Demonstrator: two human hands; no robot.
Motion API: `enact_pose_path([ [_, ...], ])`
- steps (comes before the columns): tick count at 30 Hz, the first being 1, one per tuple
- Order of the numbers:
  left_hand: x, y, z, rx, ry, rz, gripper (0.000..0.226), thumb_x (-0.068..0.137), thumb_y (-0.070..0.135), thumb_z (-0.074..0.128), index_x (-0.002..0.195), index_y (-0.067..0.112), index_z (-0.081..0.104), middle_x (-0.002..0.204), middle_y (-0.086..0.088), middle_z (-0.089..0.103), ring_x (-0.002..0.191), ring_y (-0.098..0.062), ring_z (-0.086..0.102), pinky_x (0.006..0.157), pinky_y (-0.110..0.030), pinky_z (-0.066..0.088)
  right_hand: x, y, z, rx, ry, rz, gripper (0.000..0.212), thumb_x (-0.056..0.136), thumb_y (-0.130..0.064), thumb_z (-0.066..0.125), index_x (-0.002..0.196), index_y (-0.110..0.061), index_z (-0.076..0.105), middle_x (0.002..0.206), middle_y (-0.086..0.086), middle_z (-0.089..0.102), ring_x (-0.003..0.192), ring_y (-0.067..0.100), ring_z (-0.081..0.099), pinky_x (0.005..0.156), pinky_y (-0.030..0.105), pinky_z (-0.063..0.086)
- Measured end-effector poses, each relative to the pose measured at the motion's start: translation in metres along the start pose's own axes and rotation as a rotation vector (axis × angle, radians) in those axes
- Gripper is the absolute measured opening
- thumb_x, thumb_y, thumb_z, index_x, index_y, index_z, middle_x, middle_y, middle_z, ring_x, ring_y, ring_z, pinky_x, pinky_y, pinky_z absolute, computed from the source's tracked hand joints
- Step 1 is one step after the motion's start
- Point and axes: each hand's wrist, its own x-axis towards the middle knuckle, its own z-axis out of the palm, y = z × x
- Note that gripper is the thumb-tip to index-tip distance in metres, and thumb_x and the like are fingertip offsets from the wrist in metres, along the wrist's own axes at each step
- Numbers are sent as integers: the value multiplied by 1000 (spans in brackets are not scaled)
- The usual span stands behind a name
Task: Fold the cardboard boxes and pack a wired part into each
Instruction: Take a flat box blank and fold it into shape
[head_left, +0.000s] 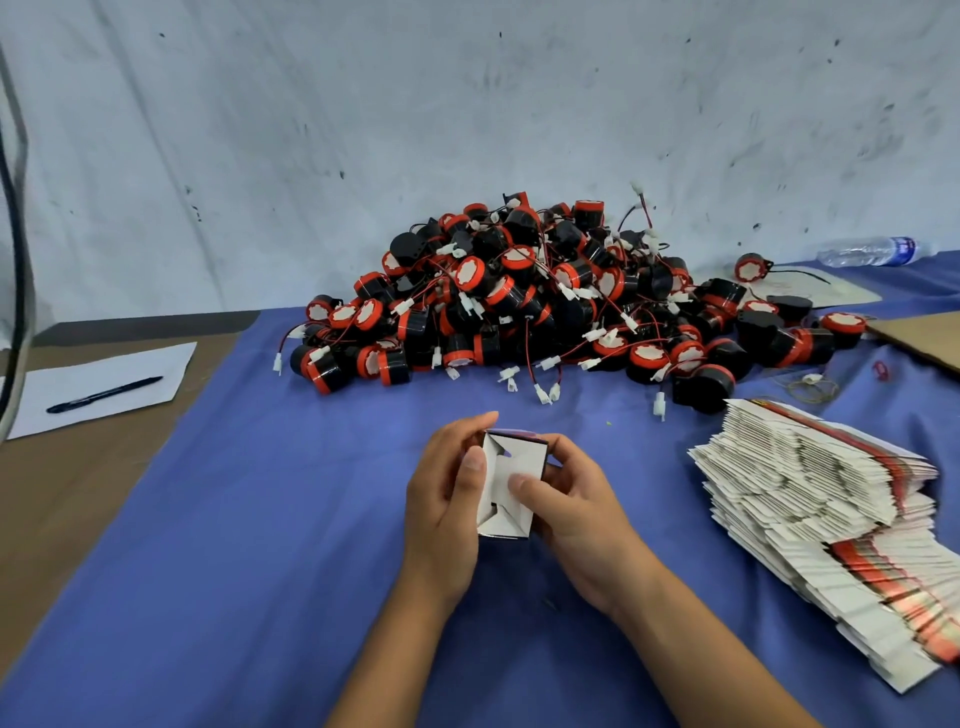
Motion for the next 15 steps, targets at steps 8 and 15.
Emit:
enact_pose_path([
  [8,0,-1,8,145,26,183,34,106,34,38,118,26,70,122,8,68,121,-27,61,100,-47,50,-4,6,4,-186,8,-21,24,94,7,59,113,-7,56,93,12,76,84,21,73,70,27,57],
  [15,1,6,8,-134,5,-92,41,103,47,37,116,29,72,132,-1,66,129,-26,59,109,-56,46,-3,-5,0,-131,-94,-25,38,83,2,69,120,-5,64,109,19,74,102,32,72,86,38,59],
])
